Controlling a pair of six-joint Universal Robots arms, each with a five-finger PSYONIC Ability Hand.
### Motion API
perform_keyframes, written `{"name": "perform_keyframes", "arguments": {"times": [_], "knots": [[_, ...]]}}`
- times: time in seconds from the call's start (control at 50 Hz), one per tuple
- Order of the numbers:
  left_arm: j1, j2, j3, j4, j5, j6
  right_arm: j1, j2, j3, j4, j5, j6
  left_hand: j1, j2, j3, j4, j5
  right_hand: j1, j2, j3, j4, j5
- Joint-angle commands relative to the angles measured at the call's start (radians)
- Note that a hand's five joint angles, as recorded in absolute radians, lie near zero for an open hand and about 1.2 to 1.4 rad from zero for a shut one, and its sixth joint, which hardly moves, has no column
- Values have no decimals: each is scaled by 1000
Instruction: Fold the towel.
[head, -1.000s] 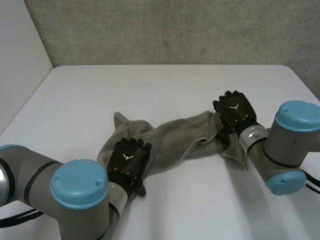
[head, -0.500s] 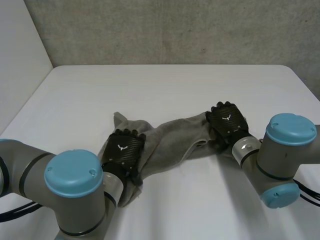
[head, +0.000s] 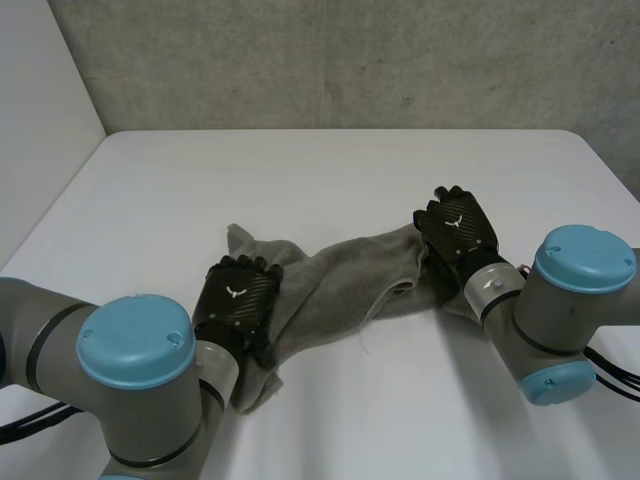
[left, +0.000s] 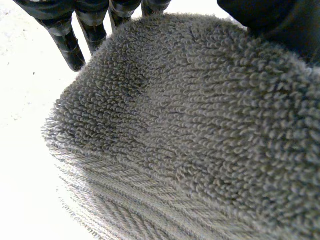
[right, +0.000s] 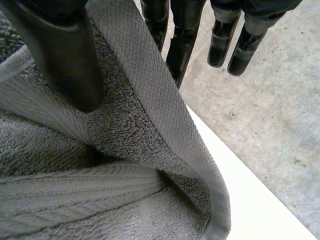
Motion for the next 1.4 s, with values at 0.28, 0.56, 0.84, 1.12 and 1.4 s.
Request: {"name": "perform_keyframes", "arguments": {"times": [0.28, 0.56, 0.84, 1.12, 1.4], "knots": [[-25, 92, -52, -23, -1, -3, -49, -99, -74, 16, -12, 132, -68, -17, -49, -56, -17, 484, 469, -41, -67, 489], [-97, 66, -55, -19, -1, -1, -201, 6, -203, 163, 35, 200, -68, -17, -49, -56, -17, 484, 469, -41, -67, 489], [-119, 36, -63, -15, -4, 0, -233, 9, -222, 170, 38, 200, -65, -14, -49, -56, -14, 484, 469, -41, -67, 489], [-145, 0, -63, -5, -70, 133, -239, 16, -225, 197, 29, 198, -59, -9, -49, -56, -8, 484, 469, -41, -67, 489], [-120, 28, -83, 40, -133, 199, -232, 16, -228, 204, 26, 197, -62, -12, -49, -56, -11, 484, 469, -41, -67, 489]]}}
